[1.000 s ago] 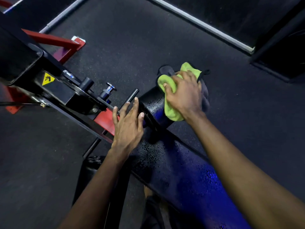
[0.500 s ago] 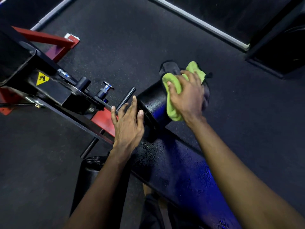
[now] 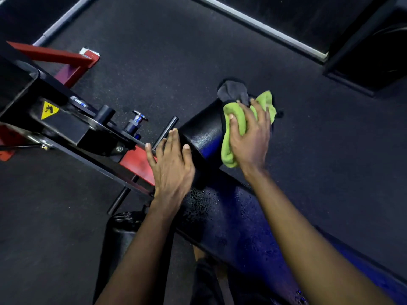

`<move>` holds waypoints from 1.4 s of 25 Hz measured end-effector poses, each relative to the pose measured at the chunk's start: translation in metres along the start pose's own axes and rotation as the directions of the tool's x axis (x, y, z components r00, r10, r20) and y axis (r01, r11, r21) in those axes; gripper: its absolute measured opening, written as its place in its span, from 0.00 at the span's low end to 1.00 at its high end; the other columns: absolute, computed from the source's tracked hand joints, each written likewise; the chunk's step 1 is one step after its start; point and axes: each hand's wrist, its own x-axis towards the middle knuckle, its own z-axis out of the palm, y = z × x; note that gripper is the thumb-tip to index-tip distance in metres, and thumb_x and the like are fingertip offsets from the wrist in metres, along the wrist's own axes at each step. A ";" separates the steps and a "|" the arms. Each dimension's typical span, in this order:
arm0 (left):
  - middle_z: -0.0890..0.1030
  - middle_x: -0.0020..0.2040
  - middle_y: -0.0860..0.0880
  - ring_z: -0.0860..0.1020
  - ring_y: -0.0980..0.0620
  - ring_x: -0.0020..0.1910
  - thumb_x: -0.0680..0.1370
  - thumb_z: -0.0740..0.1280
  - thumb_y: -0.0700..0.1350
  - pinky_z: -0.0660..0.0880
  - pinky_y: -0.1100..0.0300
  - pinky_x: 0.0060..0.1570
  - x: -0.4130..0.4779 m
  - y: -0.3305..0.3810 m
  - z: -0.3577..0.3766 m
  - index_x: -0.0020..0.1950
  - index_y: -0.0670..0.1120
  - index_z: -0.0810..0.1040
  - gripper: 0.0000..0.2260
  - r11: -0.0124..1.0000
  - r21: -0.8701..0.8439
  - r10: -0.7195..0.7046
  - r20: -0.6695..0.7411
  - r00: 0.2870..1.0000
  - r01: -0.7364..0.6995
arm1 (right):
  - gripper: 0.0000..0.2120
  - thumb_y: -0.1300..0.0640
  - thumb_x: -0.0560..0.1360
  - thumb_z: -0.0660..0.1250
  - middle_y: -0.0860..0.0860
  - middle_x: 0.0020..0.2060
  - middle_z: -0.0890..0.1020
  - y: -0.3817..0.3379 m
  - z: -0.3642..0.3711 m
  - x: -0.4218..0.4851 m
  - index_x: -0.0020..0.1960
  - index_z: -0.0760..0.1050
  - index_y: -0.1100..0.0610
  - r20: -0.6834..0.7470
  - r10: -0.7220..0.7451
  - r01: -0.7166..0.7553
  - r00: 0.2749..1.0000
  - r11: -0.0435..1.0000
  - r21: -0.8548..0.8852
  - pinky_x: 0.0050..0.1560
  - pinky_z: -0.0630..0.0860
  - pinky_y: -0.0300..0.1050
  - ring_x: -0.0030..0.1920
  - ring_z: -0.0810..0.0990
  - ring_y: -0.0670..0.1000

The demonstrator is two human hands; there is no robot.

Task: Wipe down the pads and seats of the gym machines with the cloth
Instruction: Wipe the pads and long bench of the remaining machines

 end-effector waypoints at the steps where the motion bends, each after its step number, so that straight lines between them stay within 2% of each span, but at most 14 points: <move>1: 0.65 0.78 0.47 0.62 0.51 0.77 0.81 0.49 0.52 0.38 0.47 0.78 0.000 0.005 0.000 0.81 0.45 0.57 0.28 1.000 -0.027 -0.006 -0.003 1.000 0.006 | 0.20 0.44 0.81 0.64 0.48 0.75 0.71 -0.004 0.003 -0.014 0.70 0.76 0.48 0.004 -0.004 0.003 1.000 1.000 0.011 0.76 0.55 0.49 0.80 0.59 0.54; 3: 0.63 0.79 0.47 0.61 0.52 0.78 0.80 0.50 0.50 0.46 0.48 0.79 0.000 0.014 -0.002 0.82 0.47 0.54 0.29 0.991 -0.125 0.048 -0.017 0.999 -0.050 | 0.20 0.46 0.82 0.63 0.50 0.75 0.70 0.001 0.003 -0.036 0.72 0.75 0.49 0.052 -0.128 0.128 0.990 0.992 0.004 0.77 0.51 0.44 0.80 0.58 0.55; 5: 0.63 0.79 0.46 0.62 0.48 0.77 0.80 0.51 0.50 0.54 0.46 0.77 0.000 0.015 -0.002 0.81 0.50 0.57 0.28 0.978 -0.157 0.133 -0.034 0.990 -0.137 | 0.20 0.49 0.82 0.64 0.52 0.75 0.70 0.018 -0.001 -0.035 0.73 0.74 0.51 0.091 -0.244 0.243 0.966 0.970 0.025 0.80 0.51 0.45 0.79 0.60 0.57; 8: 0.66 0.76 0.41 0.66 0.41 0.74 0.81 0.50 0.52 0.61 0.43 0.73 0.006 0.022 0.004 0.79 0.48 0.62 0.26 0.991 -0.026 0.128 -0.051 0.990 -0.130 | 0.19 0.49 0.82 0.65 0.53 0.74 0.71 0.034 0.002 -0.003 0.71 0.76 0.52 -0.029 -0.133 0.134 0.991 0.989 0.057 0.78 0.60 0.54 0.77 0.65 0.58; 12: 0.77 0.66 0.43 0.72 0.44 0.68 0.82 0.44 0.54 0.60 0.44 0.72 0.030 0.024 0.009 0.70 0.46 0.72 0.25 0.994 0.108 0.023 0.009 1.000 -0.023 | 0.18 0.45 0.81 0.65 0.48 0.72 0.73 0.017 0.007 0.004 0.68 0.78 0.49 -0.118 0.036 -0.018 0.992 0.989 0.150 0.73 0.67 0.59 0.76 0.67 0.53; 15: 0.81 0.59 0.40 0.77 0.41 0.62 0.83 0.46 0.49 0.60 0.44 0.69 0.061 0.023 -0.001 0.60 0.45 0.76 0.21 0.988 0.080 -0.146 0.168 0.975 0.134 | 0.19 0.46 0.81 0.65 0.48 0.74 0.71 0.016 0.005 -0.020 0.70 0.77 0.48 -0.014 -0.082 0.083 0.996 0.992 0.092 0.78 0.60 0.55 0.79 0.62 0.55; 17: 0.79 0.60 0.39 0.76 0.39 0.61 0.85 0.50 0.47 0.65 0.45 0.65 0.066 0.025 -0.005 0.61 0.42 0.76 0.18 0.988 0.076 -0.142 0.136 0.981 0.132 | 0.20 0.47 0.81 0.64 0.50 0.74 0.71 0.027 0.002 -0.017 0.71 0.76 0.49 0.021 -0.172 0.171 0.985 0.983 0.062 0.79 0.58 0.56 0.78 0.63 0.57; 19: 0.78 0.60 0.39 0.76 0.38 0.60 0.85 0.52 0.49 0.68 0.46 0.61 0.051 0.035 -0.006 0.63 0.41 0.76 0.18 0.996 -0.074 -0.040 0.050 0.998 0.044 | 0.19 0.47 0.81 0.65 0.50 0.73 0.71 0.033 0.001 -0.004 0.71 0.76 0.49 -0.028 -0.142 0.143 0.990 0.987 0.072 0.78 0.59 0.58 0.78 0.63 0.57; 21: 0.76 0.66 0.40 0.73 0.40 0.66 0.84 0.50 0.54 0.68 0.46 0.67 0.032 0.043 0.001 0.70 0.40 0.73 0.24 0.990 -0.135 0.032 0.043 0.999 -0.026 | 0.19 0.47 0.81 0.65 0.49 0.73 0.72 0.028 0.004 -0.001 0.70 0.76 0.49 -0.065 -0.058 0.064 0.996 0.993 0.101 0.77 0.61 0.58 0.78 0.63 0.56; 23: 0.75 0.69 0.41 0.71 0.42 0.69 0.83 0.48 0.55 0.63 0.46 0.71 0.032 0.041 0.007 0.73 0.40 0.70 0.27 0.995 -0.092 0.031 0.059 0.998 -0.025 | 0.19 0.47 0.81 0.64 0.49 0.73 0.71 0.017 0.008 -0.012 0.70 0.76 0.49 -0.050 -0.037 0.041 0.998 0.995 0.086 0.78 0.59 0.57 0.78 0.62 0.56; 27: 0.79 0.61 0.37 0.76 0.37 0.60 0.84 0.48 0.51 0.66 0.47 0.64 0.048 0.041 0.003 0.64 0.40 0.76 0.23 0.995 -0.095 -0.036 0.067 0.997 0.043 | 0.19 0.47 0.81 0.64 0.50 0.75 0.71 0.031 -0.003 -0.010 0.71 0.75 0.48 0.102 -0.280 0.282 0.955 0.959 -0.012 0.78 0.55 0.52 0.79 0.59 0.55; 31: 0.81 0.57 0.36 0.77 0.36 0.57 0.86 0.50 0.49 0.69 0.47 0.59 0.050 0.040 0.004 0.58 0.38 0.78 0.20 0.987 -0.156 -0.033 0.025 0.999 0.037 | 0.19 0.46 0.81 0.64 0.49 0.74 0.70 0.038 -0.005 0.014 0.71 0.75 0.47 -0.031 -0.030 0.033 0.999 0.995 0.098 0.77 0.62 0.58 0.77 0.64 0.53; 33: 0.80 0.59 0.34 0.76 0.34 0.59 0.86 0.51 0.48 0.69 0.47 0.58 0.054 0.041 0.000 0.58 0.37 0.78 0.20 0.967 -0.217 -0.117 0.092 0.989 0.135 | 0.20 0.47 0.81 0.65 0.49 0.75 0.70 0.028 0.000 -0.007 0.72 0.74 0.47 -0.019 -0.056 0.057 0.998 0.997 0.048 0.79 0.54 0.49 0.78 0.62 0.54; 35: 0.77 0.63 0.31 0.74 0.32 0.63 0.85 0.51 0.48 0.69 0.47 0.60 0.067 0.036 -0.002 0.62 0.36 0.77 0.21 0.927 -0.225 -0.243 0.246 0.938 0.299 | 0.20 0.48 0.81 0.66 0.49 0.76 0.69 0.018 0.001 -0.032 0.72 0.74 0.47 0.083 -0.221 0.222 0.972 0.975 -0.012 0.78 0.50 0.50 0.79 0.59 0.54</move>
